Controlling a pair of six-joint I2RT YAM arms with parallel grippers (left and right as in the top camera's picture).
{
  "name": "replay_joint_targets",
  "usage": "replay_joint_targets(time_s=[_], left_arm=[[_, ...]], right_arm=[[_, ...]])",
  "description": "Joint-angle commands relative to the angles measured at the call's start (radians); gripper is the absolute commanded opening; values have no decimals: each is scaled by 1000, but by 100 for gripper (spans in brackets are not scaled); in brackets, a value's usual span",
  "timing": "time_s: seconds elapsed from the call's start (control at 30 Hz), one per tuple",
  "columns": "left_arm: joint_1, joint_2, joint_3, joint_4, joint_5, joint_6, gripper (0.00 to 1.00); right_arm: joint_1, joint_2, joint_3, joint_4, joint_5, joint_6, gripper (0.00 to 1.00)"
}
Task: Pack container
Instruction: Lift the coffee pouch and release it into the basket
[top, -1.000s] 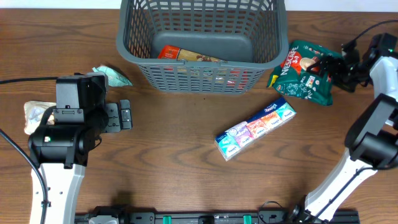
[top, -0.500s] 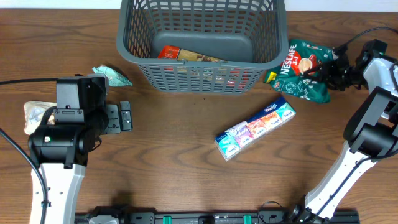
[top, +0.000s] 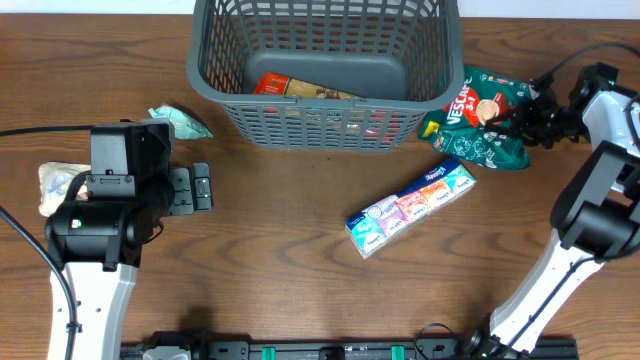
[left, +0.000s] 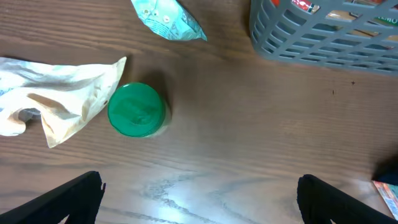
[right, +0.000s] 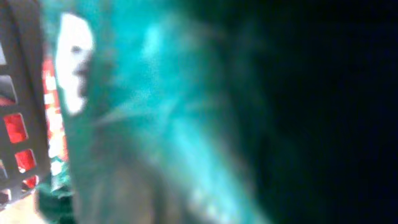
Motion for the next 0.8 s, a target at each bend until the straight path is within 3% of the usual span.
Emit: replay_joint_targets(time_s=[0.0, 0.13, 0.4, 0.63, 0.77], left_arm=[[5, -5, 22, -3, -2, -5, 98], [5, -5, 22, -3, -2, -5, 98], [5, -5, 22, -2, -2, -5, 98], [5, -5, 22, -5, -1, -5, 99], [5, -5, 22, -10, -1, -5, 99]], right_arm=[[3, -231, 10, 18, 110, 44, 1], [4, -426, 10, 56, 214, 66, 1], [41, -717, 10, 171, 244, 82, 1], [259, -860, 11, 386, 302, 99, 1], [435, -865, 19, 428, 259, -23, 1]])
